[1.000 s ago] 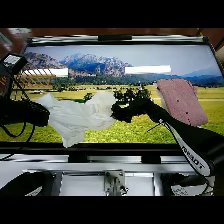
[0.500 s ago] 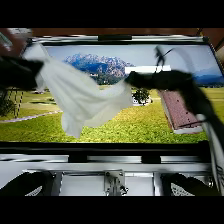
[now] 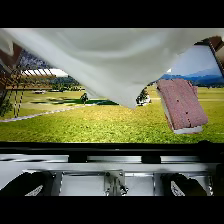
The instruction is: Fold the shirts.
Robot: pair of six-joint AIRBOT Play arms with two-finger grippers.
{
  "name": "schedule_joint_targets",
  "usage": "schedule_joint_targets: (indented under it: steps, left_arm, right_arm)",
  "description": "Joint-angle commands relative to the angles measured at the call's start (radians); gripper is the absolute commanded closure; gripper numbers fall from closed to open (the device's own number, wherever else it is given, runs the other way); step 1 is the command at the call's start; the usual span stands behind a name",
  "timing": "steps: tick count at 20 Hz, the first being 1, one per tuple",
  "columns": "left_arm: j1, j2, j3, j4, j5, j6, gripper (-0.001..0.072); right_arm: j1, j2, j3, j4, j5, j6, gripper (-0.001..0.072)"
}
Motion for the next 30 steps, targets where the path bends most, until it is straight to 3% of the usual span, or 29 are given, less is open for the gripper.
schedule_joint_targets:
  steps: [1, 4, 8, 11, 12, 13, 14, 15, 16, 19, 22, 25, 28, 30]
  left_arm:
    - [0.077, -0.017, -0.108, 0.0, -0.391, -0.001, 0.0674]
    - [0.1, -0.019, -0.397, -0.005, -0.409, -0.03, 0.0673]
    - [0.099, -0.019, -0.792, -0.128, -0.222, -0.146, 0.0674]
    - [0.099, -0.019, -0.94, -0.207, -0.11, -0.199, 0.0672]
    - [0.1, -0.02, -0.946, -0.207, -0.113, -0.207, 0.0657]
    - [0.101, -0.019, -0.939, -0.197, -0.118, -0.206, 0.0499]
    - [0.101, -0.017, -0.921, -0.165, -0.137, -0.206, 0.0238]
    - [0.108, -0.016, -0.893, -0.121, -0.172, -0.206, 0.0074]
    - [0.124, -0.016, -0.858, -0.073, -0.222, -0.198, 0.0032]
    - [0.235, -0.016, -0.755, -0.017, -0.376, -0.061, 0.0033]
    - [0.35, -0.017, -0.766, -0.1, -0.418, 0.008, 0.0038]
    - [0.391, -0.026, -0.887, -0.324, -0.304, 0.007, 0.0037]
    - [0.387, -0.078, -1.018, -0.599, -0.102, 0.001, 0.0036]
    - [0.369, -0.133, -1.05, -0.673, -0.006, 0.001, 0.0037]
  right_arm:
    - [-0.008, 0.001, -0.043, -0.118, -0.41, 0.117, 0.0664]
    - [-0.008, -0.028, -0.258, -0.159, -0.511, 0.138, 0.0664]
    - [0.045, -0.079, -0.555, -0.147, -0.34, 0.138, 0.0664]
    - [0.126, -0.166, -0.602, -0.147, -0.227, 0.138, 0.0661]
    - [0.141, -0.194, -0.601, -0.143, -0.185, 0.143, 0.0592]
    - [0.143, -0.213, -0.6, -0.141, -0.154, 0.148, 0.0371]
    - [0.134, -0.224, -0.596, -0.142, -0.136, 0.144, 0.0182]
    - [0.115, -0.225, -0.586, -0.154, -0.131, 0.144, 0.0177]
    - [0.084, -0.224, -0.568, -0.169, -0.141, 0.144, 0.0176]
    - [-0.045, -0.224, -0.486, -0.22, -0.256, 0.145, 0.0177]
    - [-0.172, -0.225, -0.465, -0.261, -0.385, 0.145, 0.0176]
    - [-0.202, -0.227, -0.484, -0.385, -0.445, 0.145, 0.0177]
    - [-0.201, -0.227, -0.544, -0.386, -0.428, 0.146, 0.0176]
    - [-0.201, -0.227, -0.587, -0.387, -0.409, 0.146, 0.0174]
